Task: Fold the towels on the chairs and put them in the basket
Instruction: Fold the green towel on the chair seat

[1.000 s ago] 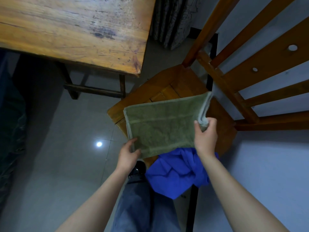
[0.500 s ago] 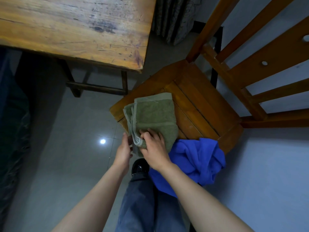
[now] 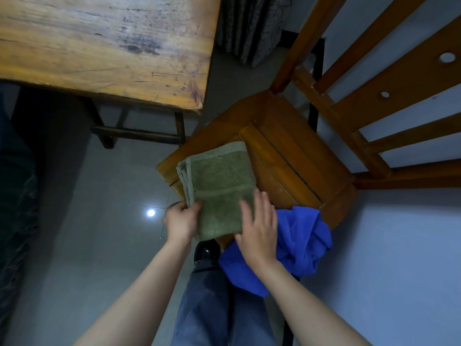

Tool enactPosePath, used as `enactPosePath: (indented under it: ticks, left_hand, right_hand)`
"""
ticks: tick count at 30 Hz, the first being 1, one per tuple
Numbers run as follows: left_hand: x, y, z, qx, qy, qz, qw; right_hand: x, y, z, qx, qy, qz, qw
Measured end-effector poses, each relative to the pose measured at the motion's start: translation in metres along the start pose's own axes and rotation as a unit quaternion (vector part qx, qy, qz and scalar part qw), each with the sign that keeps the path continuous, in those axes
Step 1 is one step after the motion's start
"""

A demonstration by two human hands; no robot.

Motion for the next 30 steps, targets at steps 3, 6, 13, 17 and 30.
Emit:
enactPosePath:
  ticks: [3, 6, 13, 17, 30]
  left_hand:
    - [-0.007, 0.004, 0.004, 0.004, -0.009, 0.077, 0.997]
    - [0.000, 0.006, 0.006, 0.018, -0.068, 0.176, 0.982]
    - [0.011, 0.009, 0.006, 0.054, -0.125, 0.282, 0.950]
    - [0.020, 0.003, 0.008, 0.028, -0.094, 0.169, 0.981]
    - [0.039, 0.000, 0.017, -0.001, -0.060, 0.052, 0.997]
  right_hand:
    - [-0.030, 0.011, 0.002, -0.023, 0.184, -0.140, 0.973]
    - [-0.042, 0.017, 0.005, -0.059, 0.294, -0.308, 0.903]
    - [-0.034, 0.012, -0.007, -0.005, 0.174, -0.231, 0.957]
    - [-0.031, 0.013, -0.016, 0.035, 0.035, -0.047, 0.998]
    - [-0.055, 0.031, -0.042, 0.127, -0.074, 0.118, 0.982]
Point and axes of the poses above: each hand's wrist, its own z-axis away from the middle knuckle, its own y-axis out of the palm, x = y × z, the point moved 7 cm from there along -z, towards the middle knuckle, and after that the axes turned 11 degrees about z, right-handed, at the moved point
